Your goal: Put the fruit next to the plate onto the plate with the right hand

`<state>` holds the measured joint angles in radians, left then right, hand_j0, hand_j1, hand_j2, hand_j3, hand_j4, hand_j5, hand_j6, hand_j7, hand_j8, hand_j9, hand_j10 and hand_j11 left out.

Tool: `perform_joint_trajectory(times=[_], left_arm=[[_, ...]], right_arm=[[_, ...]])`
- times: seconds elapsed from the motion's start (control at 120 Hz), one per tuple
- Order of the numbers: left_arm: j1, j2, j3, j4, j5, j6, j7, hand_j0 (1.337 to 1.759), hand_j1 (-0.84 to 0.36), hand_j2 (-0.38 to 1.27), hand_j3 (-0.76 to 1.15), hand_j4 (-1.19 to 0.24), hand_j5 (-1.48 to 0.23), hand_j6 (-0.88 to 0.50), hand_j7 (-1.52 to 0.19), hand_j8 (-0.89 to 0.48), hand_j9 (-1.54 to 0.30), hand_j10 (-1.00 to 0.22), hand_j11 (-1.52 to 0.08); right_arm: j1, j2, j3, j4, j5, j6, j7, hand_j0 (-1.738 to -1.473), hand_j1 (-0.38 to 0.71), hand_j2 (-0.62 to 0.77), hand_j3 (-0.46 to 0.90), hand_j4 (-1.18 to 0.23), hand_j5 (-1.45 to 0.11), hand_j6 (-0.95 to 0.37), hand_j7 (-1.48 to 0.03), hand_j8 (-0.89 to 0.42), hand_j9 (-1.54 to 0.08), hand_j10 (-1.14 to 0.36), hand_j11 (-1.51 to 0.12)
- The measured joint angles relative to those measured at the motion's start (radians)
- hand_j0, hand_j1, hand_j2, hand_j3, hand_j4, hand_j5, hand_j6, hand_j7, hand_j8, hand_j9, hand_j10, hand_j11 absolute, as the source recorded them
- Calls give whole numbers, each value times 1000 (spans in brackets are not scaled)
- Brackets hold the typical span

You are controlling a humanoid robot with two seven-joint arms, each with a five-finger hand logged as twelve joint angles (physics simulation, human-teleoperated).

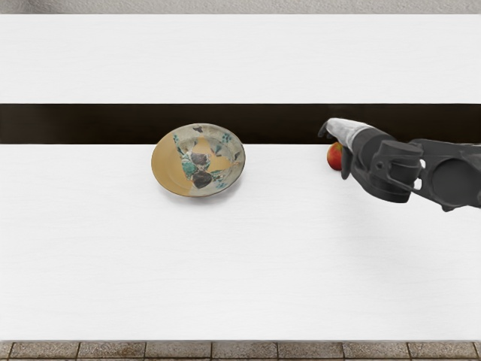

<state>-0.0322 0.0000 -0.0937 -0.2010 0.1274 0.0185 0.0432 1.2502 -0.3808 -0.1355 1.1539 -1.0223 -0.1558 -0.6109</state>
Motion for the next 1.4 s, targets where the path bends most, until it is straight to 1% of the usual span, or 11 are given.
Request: perform_joint_trajectory(times=[0.192,0.45,0.533,1.033,1.108,1.292,1.35,1.4], left_arm=[[0,0,0,0,0,0,0,1658,349,0,0,0,0,0,0,0,0,0,0],[0,0,0,0,0,0,0,1658,349,0,0,0,0,0,0,0,0,0,0],[0,0,0,0,0,0,0,1658,349,0,0,0,0,0,0,0,0,0,0],[0,0,0,0,0,0,0,1658,349,0,0,0,0,0,0,0,0,0,0],[0,0,0,0,0,0,0,1658,349,0,0,0,0,0,0,0,0,0,0],[0,0,0,0,0,0,0,1658,349,0,0,0,0,0,0,0,0,0,0],[0,0,0,0,0,0,0,1658,349,0,0,0,0,0,0,0,0,0,0],[0,0,0,0,0,0,0,1658,349,0,0,0,0,0,0,0,0,0,0]], right_arm=[[-23,9,-1,-21,-1,-6,0,-1658,-20,-53,0,-278,-358,-279,-358,-278,-358,-277,-358],[-24,16,0,-40,-2,-13,0,-1658,-19,-53,0,-279,-360,-280,-359,-280,-360,-279,-359],[-24,19,0,-46,-1,-14,0,-1658,-3,-56,0,-293,-377,-294,-377,-293,-377,-292,-377],[-26,36,4,-65,1,-13,0,-1658,188,-82,0,-457,-596,-459,-594,-456,-596,-457,-595],[-27,38,4,-66,2,-12,0,-1656,203,-68,0,-486,-637,-485,-633,-434,-639,-485,-638],[-26,39,7,-68,5,-8,-2,-1649,226,-15,-1,-588,-787,-434,-772,-366,-792,-588,-789],[-26,39,8,-68,6,-7,-1,-1649,234,28,0,-623,-830,-428,-816,-359,-838,-578,-836],[-26,39,8,-68,7,-6,-1,-1648,232,36,0,-648,-866,-418,-851,-350,-877,-573,-877]])
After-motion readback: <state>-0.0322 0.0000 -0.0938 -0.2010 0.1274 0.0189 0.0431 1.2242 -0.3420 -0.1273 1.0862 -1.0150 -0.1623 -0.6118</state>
